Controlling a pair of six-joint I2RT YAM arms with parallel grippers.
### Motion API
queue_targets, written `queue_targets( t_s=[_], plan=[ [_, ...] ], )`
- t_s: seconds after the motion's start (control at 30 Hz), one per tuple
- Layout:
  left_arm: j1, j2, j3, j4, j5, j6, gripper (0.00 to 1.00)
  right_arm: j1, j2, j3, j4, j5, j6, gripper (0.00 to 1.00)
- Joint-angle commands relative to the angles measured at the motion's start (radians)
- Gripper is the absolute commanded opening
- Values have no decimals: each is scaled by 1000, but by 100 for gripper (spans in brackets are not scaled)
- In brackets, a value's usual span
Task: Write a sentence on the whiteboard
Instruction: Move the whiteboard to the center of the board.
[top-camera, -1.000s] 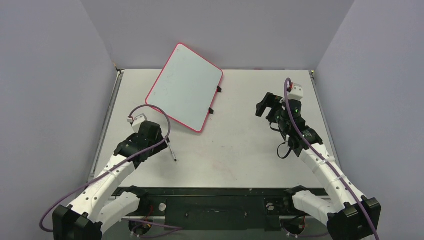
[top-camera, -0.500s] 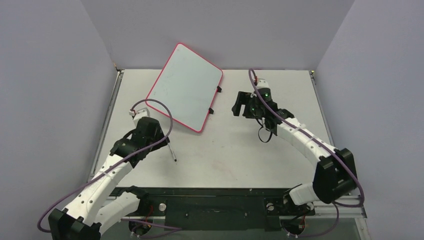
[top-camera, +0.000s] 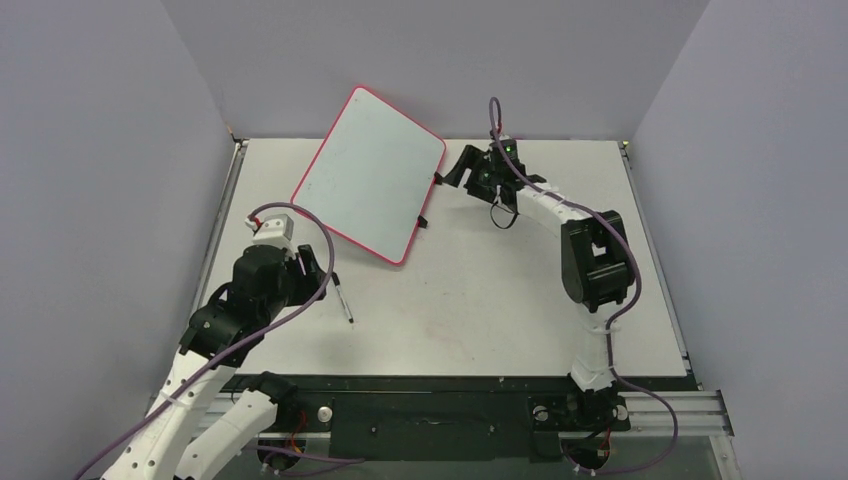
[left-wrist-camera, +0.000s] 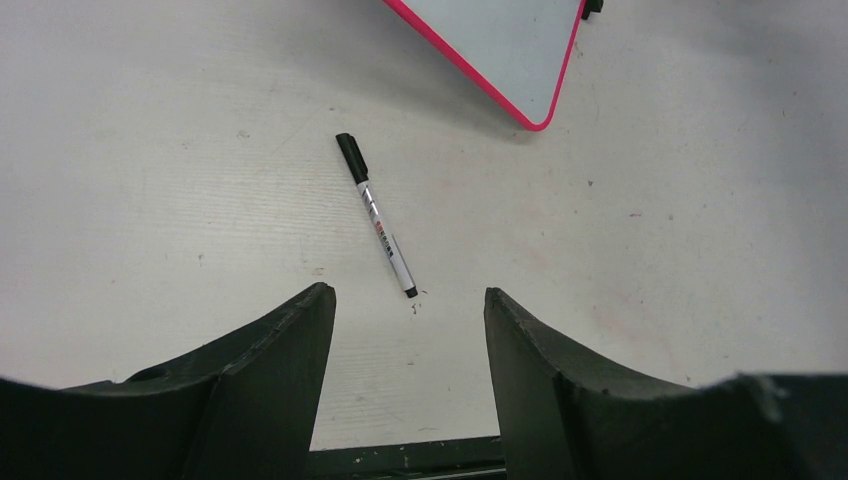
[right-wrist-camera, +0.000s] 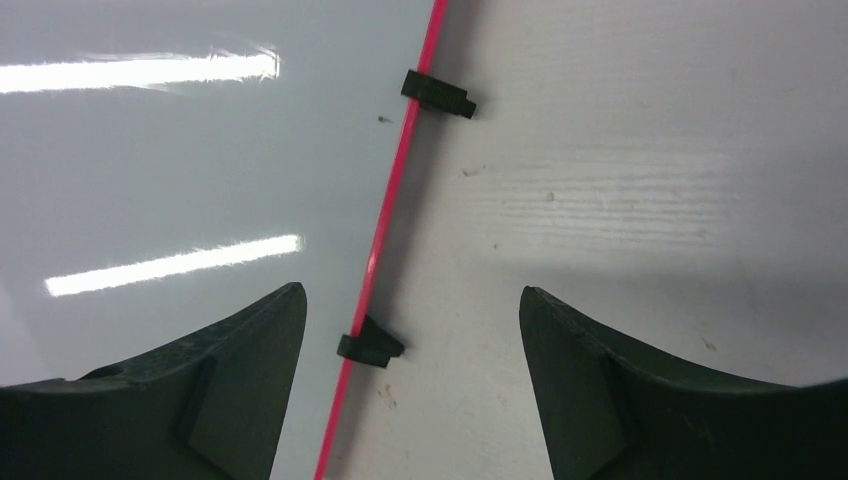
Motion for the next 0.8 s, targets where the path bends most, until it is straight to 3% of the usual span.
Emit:
queue_targets(
  t_s=[0.0, 0.2, 0.37, 0.47, 0.63, 0.77],
  plan=[
    [28, -17, -10, 84, 63, 56, 54, 1, 59, 104, 161, 7, 277, 73],
    [98, -23, -22, 109, 141, 70, 54, 4, 171, 171, 305, 60, 530, 67],
    [155, -37, -32, 127, 195, 79, 54, 12, 231, 205, 344, 180, 539, 62],
    [168, -39, -36, 131, 213, 80, 54, 7, 329, 305, 366, 183, 521, 53],
    [172, -47, -39, 136, 218, 79, 54, -5, 462, 499, 331, 157, 491, 52],
    [175, -51, -40, 136, 218, 79, 54, -10, 511, 554, 272, 177, 467, 51]
  ],
)
